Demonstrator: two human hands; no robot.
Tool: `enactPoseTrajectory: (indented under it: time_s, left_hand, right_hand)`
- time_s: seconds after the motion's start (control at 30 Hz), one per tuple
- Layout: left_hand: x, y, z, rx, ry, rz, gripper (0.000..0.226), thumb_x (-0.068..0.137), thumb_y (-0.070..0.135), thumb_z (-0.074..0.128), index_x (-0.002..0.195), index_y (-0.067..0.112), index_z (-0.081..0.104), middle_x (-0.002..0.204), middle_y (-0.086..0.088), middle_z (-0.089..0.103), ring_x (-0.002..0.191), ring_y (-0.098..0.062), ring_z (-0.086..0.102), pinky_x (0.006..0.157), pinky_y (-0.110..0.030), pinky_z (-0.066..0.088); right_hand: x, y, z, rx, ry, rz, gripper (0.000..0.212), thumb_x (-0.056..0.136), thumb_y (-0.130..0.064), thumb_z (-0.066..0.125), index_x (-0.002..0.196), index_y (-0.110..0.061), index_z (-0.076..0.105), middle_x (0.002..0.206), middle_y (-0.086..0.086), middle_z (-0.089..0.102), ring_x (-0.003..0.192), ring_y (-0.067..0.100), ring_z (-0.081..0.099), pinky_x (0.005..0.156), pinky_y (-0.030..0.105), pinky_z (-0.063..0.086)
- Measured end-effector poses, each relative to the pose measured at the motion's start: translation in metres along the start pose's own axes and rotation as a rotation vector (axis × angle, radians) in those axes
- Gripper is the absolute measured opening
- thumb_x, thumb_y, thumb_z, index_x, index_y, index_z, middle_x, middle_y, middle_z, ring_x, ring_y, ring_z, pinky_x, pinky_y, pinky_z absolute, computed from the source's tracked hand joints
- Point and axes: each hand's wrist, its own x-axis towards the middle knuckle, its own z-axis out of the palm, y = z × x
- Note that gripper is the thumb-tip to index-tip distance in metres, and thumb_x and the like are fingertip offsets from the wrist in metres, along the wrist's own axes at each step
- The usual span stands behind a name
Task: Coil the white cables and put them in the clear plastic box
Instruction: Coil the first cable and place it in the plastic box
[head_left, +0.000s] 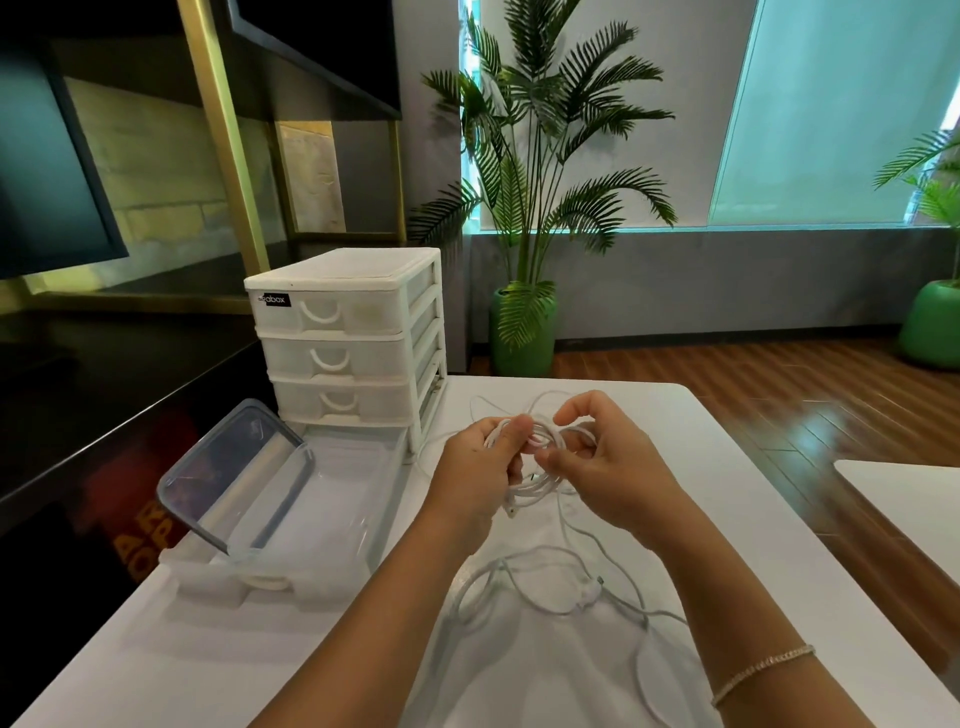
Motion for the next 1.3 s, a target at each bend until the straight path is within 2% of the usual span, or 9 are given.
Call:
enactPoseTrajectory:
  time_s: [0.13, 0.3, 0.47, 0.63, 0.87, 1.0, 1.1, 1.2, 1.3]
  left_hand:
    - [-0.002, 0.003, -0.001, -0.276, -0.034, -0.144, 0.026, 0.092, 0.026, 0.053, 0.075, 0.010, 0.063, 0.056, 0.000, 0.047, 0.051, -0.009, 0.042, 0.046, -0.018, 0.040]
    - [0.001, 0.004, -0.006, -0.488, -0.037, -0.185, 0.021, 0.090, 0.022, 0.057, 0.081, 0.006, 0.067, 0.055, 0.003, 0.057, 0.057, -0.009, 0.043, 0.050, -0.018, 0.045]
    - [-0.003, 0.009, -0.004, -0.536, -0.106, -0.130, 0.026, 0.092, 0.020, 0.053, 0.077, 0.006, 0.069, 0.060, 0.001, 0.062, 0.056, -0.008, 0.043, 0.058, -0.021, 0.040]
    - [-0.007, 0.015, -0.004, -0.654, -0.209, -0.110, 0.037, 0.088, 0.017, 0.050, 0.058, 0.010, 0.070, 0.055, -0.001, 0.061, 0.048, -0.008, 0.045, 0.063, -0.026, 0.035]
    - [-0.008, 0.018, -0.006, -0.611, -0.233, -0.034, 0.021, 0.089, 0.014, 0.050, 0.070, 0.011, 0.058, 0.048, 0.003, 0.056, 0.042, -0.006, 0.046, 0.052, -0.020, 0.038]
    - [-0.006, 0.016, -0.010, -0.462, -0.154, 0.010, 0.021, 0.093, 0.019, 0.048, 0.077, 0.010, 0.058, 0.051, 0.004, 0.057, 0.044, -0.007, 0.045, 0.049, -0.018, 0.040]
    - [-0.006, 0.013, -0.011, -0.053, -0.006, 0.181, 0.015, 0.095, 0.026, 0.047, 0.087, 0.017, 0.054, 0.057, 0.006, 0.059, 0.053, -0.006, 0.051, 0.060, -0.018, 0.044]
    - [-0.006, 0.005, -0.012, 0.244, 0.086, 0.340, 0.010, 0.095, 0.031, 0.046, 0.085, 0.028, 0.045, 0.073, 0.003, 0.062, 0.071, -0.008, 0.059, 0.068, -0.011, 0.049]
    - [-0.001, 0.007, -0.017, 0.087, 0.142, 0.285, 0.011, 0.096, 0.027, 0.043, 0.086, 0.026, 0.045, 0.069, 0.003, 0.059, 0.069, -0.007, 0.057, 0.090, -0.034, 0.047]
  right_hand:
    - [-0.002, -0.001, 0.003, -0.182, 0.112, -0.132, 0.022, 0.084, -0.021, 0.066, 0.088, -0.027, 0.046, 0.098, -0.004, 0.058, 0.085, 0.013, 0.054, 0.075, 0.025, 0.046]
    - [0.000, 0.007, 0.010, -0.350, 0.312, -0.307, 0.017, 0.074, -0.029, 0.075, 0.074, -0.030, 0.058, 0.104, 0.001, 0.064, 0.097, 0.020, 0.057, 0.087, 0.044, 0.047]
    - [0.001, 0.008, 0.013, -0.407, 0.531, -0.433, 0.011, 0.070, -0.029, 0.070, 0.069, -0.020, 0.062, 0.083, 0.001, 0.069, 0.080, 0.022, 0.063, 0.081, 0.040, 0.038]
    - [0.000, 0.005, 0.013, -0.377, 0.683, -0.564, 0.010, 0.069, -0.021, 0.070, 0.067, -0.017, 0.061, 0.071, -0.003, 0.065, 0.081, 0.013, 0.051, 0.087, 0.035, 0.031]
    - [0.003, 0.008, 0.012, -0.283, 0.606, -0.613, 0.016, 0.078, -0.030, 0.064, 0.074, -0.015, 0.064, 0.072, -0.002, 0.067, 0.078, 0.011, 0.052, 0.078, 0.038, 0.041]
    - [0.001, 0.005, 0.014, -0.298, 0.531, -0.560, 0.015, 0.080, -0.028, 0.065, 0.074, -0.014, 0.066, 0.075, -0.003, 0.066, 0.078, 0.012, 0.050, 0.071, 0.024, 0.038]
    - [-0.004, -0.006, 0.012, -0.184, 0.348, -0.301, 0.022, 0.088, -0.027, 0.059, 0.069, -0.017, 0.059, 0.073, -0.015, 0.054, 0.080, 0.009, 0.046, 0.067, 0.015, 0.036]
    - [-0.004, -0.012, 0.000, 0.264, 0.205, -0.050, 0.042, 0.095, -0.028, 0.045, 0.055, -0.020, 0.056, 0.064, -0.002, 0.053, 0.065, 0.013, 0.045, 0.063, 0.028, 0.037]
    - [-0.004, -0.013, -0.013, 0.394, 0.124, 0.036, 0.046, 0.095, -0.031, 0.044, 0.053, -0.023, 0.062, 0.072, 0.009, 0.056, 0.065, 0.018, 0.044, 0.062, 0.029, 0.038]
